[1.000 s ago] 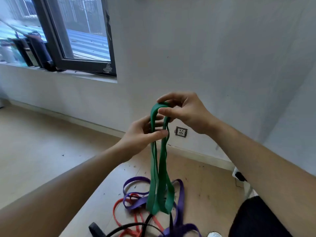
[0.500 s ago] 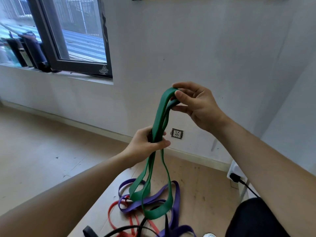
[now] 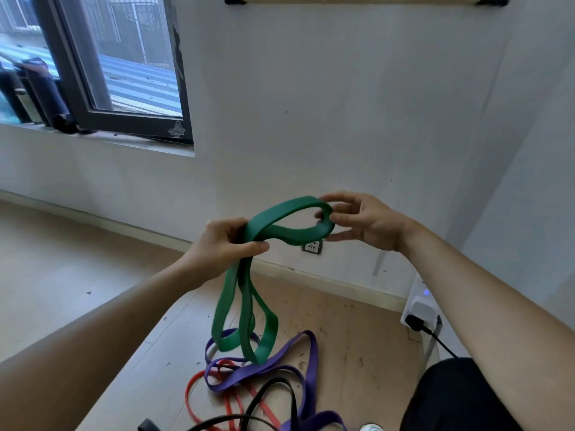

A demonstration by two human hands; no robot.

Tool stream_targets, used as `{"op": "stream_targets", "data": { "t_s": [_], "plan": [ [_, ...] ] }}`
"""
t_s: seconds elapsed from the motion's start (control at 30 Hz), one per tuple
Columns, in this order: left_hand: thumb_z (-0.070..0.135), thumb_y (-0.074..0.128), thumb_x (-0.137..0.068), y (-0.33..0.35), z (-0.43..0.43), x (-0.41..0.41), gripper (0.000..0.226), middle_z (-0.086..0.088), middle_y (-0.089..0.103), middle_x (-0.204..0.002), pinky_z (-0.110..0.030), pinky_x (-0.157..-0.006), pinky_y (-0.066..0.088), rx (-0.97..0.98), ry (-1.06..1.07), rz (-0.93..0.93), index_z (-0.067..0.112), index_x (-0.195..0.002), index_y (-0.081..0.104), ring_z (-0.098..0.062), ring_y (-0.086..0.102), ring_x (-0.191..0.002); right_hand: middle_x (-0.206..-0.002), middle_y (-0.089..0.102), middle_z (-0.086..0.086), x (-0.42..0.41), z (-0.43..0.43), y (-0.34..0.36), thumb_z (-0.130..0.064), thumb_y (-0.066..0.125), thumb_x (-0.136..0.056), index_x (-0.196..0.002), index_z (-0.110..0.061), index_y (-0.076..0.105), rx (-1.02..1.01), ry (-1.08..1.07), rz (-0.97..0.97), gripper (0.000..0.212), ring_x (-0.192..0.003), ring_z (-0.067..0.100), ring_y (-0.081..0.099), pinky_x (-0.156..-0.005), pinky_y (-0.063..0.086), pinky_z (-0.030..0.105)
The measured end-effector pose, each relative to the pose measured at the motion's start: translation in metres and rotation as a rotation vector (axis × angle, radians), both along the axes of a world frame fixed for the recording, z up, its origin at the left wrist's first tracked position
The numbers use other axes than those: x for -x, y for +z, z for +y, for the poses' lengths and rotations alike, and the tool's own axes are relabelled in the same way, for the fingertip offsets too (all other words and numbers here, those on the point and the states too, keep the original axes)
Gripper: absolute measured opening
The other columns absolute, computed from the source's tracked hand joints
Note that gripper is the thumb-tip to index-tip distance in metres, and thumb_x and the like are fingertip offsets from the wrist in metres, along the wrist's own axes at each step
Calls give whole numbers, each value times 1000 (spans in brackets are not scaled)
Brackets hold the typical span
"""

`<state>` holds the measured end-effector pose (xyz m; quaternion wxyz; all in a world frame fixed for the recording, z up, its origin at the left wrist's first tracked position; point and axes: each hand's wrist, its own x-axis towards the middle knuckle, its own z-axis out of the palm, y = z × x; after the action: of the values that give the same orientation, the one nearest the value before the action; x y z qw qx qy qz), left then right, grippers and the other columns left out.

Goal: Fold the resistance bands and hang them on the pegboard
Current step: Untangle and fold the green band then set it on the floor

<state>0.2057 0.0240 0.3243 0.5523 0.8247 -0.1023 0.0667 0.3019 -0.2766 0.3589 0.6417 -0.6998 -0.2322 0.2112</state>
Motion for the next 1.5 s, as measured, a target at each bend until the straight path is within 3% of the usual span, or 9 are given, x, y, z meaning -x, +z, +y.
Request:
{"op": "stream_targets", "data": {
  "t_s": [0.17, 0.37, 0.6, 0.77, 0.93, 1.03, 1.2, 1.33, 1.5],
  "plan": [
    [17, 82, -84, 4, 2, -1, 15, -5, 66, -75, -35, -70, 53, -59, -39, -21, 14, -97, 76, -16, 61, -69, -125, 71, 6, 8, 16, 3, -9, 79, -85, -135, -17, 59, 416, 75, -162, 55, -116, 21, 68, -106, 52, 46],
    [21, 83, -83, 10, -3, -1, 19, -14, 70, -79, -47, -71, 57, -212, -130, -52, 15, -99, 76, -34, 67, -73, -128, 65, -11, 38, 70, 16, -36, 87, -76, -139, -28, 56, 634, 151, -541, 71, -119, 5, 59, -97, 46, 19],
    [29, 87, -75, 5, 0, 1, 33, -1, 76, -86, -47, -77, 63, -300, -150, -61, 19, -104, 74, -20, 75, -78, -83, 70, 13, 43, 87, 5, -18, 84, -80, -94, -10, 73, 610, 172, -563, 20, -72, 27, 64, -68, 50, 43],
    [29, 92, -71, -7, -5, 1, 43, -1, 77, -88, -42, -74, 65, -255, -129, -29, 23, -106, 68, -19, 76, -78, -81, 71, -1, 48, 74, 23, -19, 85, -80, -101, -12, 75, 542, 165, -503, 24, -65, 2, 63, -60, 46, 14],
    [37, 88, -73, -11, -5, -1, 38, 9, 71, -85, -33, -71, 59, -333, -169, -12, 31, -104, 68, -9, 70, -76, -90, 76, 2, 42, 60, 29, -19, 86, -79, -101, -16, 76, 483, 102, -521, 24, -84, 18, 73, -81, 60, 40],
    [34, 88, -73, -7, 2, -3, 45, 3, 76, -93, -40, -74, 62, -263, -194, 62, 26, -114, 70, -20, 73, -78, -92, 77, 4, 40, 52, 29, -21, 86, -79, -101, -17, 77, 494, 93, -527, 24, -88, 22, 73, -90, 57, 51],
    [43, 84, -71, -4, 7, -1, 56, 2, 76, -108, -49, -87, 62, -189, -207, 124, 26, -121, 69, -28, 75, -91, -93, 76, 5, 39, 50, 25, -22, 85, -81, -103, -14, 77, 478, 88, -497, 25, -90, 26, 72, -90, 56, 52],
    [24, 76, -90, -13, -6, 3, 28, 3, 76, -108, -39, -90, 60, -227, -226, 88, 22, -118, 71, -16, 75, -96, -92, 75, 7, 41, 53, 23, -20, 82, -84, -107, -10, 75, 371, 72, -446, 26, -87, 25, 72, -88, 57, 47],
    [26, 79, -87, -20, -19, 6, 32, 0, 76, -108, -31, -89, 59, -146, -138, 24, 20, -118, 71, -12, 72, -100, -98, 74, 13, 41, 60, 17, -21, 81, -85, -107, -11, 75, 247, 5, -416, 25, -87, 20, 68, -91, 55, 49]
  ]
}}
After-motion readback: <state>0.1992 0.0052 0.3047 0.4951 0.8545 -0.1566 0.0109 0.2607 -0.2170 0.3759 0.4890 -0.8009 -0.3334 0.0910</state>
